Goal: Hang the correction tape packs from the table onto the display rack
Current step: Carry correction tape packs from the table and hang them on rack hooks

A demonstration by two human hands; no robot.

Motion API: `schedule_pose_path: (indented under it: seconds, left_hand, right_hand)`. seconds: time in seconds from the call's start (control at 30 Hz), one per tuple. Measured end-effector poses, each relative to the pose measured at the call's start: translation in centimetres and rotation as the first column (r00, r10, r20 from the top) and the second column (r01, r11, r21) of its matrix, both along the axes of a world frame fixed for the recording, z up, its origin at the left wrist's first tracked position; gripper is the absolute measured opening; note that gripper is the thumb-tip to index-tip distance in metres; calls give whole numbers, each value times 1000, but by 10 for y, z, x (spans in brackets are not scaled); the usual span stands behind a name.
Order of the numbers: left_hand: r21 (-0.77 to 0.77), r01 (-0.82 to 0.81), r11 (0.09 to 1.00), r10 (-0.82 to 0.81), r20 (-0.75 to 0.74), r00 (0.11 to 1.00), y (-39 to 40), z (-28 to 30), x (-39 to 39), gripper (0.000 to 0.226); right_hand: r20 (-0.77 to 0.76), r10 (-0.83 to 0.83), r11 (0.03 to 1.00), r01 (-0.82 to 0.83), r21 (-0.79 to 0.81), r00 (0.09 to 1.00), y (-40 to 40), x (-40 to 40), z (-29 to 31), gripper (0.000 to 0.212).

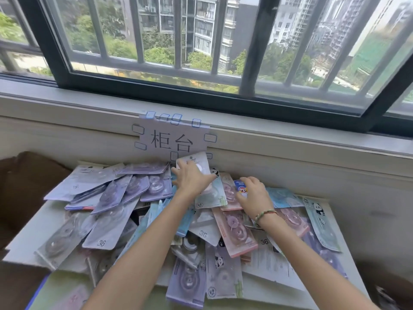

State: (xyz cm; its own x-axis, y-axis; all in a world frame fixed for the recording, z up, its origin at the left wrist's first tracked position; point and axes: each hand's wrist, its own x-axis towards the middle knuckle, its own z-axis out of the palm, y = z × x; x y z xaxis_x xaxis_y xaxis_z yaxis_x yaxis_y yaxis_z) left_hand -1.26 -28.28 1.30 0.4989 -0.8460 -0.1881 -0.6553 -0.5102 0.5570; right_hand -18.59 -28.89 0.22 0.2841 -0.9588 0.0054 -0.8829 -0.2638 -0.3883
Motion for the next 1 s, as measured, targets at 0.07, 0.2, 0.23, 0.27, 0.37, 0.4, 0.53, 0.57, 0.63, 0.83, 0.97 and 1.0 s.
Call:
schedule_pose_path:
  seconds: [0.07, 0.2, 0.23, 0.27, 0.37, 0.4, 0.53, 0.57, 0.63, 0.83, 0.97, 1.0]
  left_hand:
    - [-22, 3, 1000, -4, -6, 1000, 7, 5, 10, 83]
    - [-43, -52, 998, 51, -29, 998, 26, 11, 36, 89]
    - [-33, -74, 997, 72, -41, 997, 32, 11, 42, 94]
    - [-21, -92, 996, 90, -49, 995, 37, 9, 49, 99]
    - [-15, -129, 992, 127, -79, 989, 51, 1, 63, 99]
    - [-17, -145, 989, 143, -90, 986, 55, 0, 66, 98]
    - [-9, -184, 983, 182, -105, 978, 68, -1, 70, 105]
    - [-14, -181, 983, 179, -109, 978, 70, -1, 70, 106]
    - [-29, -174, 984, 170, -102, 980, 72, -2, 71, 108]
    - [-68, -187, 980, 180, -102, 978, 80, -7, 71, 109]
    - [-106, -194, 975, 184, -102, 978, 91, -6, 71, 116]
    - [-118, -188, 975, 176, -101, 979, 94, -5, 69, 119]
  right_hand:
    - [24, 14, 1000, -14, 21, 1000, 0, 17, 0, 49]
    - [-66, 47, 993, -40, 113, 997, 1, 56, -2, 63]
    - [-109, 43, 991, -29, 127, 993, 2, 66, -4, 71]
    - [-156, 38, 990, -17, 139, 987, 3, 74, -6, 79]
    - [-280, 51, 981, 4, 194, 959, 8, 93, -12, 95]
    - [-301, 58, 979, 6, 206, 952, 9, 96, -14, 96]
    - [-295, 127, 959, -42, 280, 947, 10, 94, -11, 97]
    - [-274, 133, 948, -41, 316, 953, 11, 94, -9, 100]
    - [-249, 115, 939, -23, 344, 962, 11, 97, -5, 107]
    - [-299, 57, 975, 12, 223, 953, 17, 108, -10, 106]
    - [-137, 38, 976, -7, 220, 990, 20, 98, 1, 114]
    - [-93, 26, 975, -5, 220, 995, 21, 94, 7, 118]
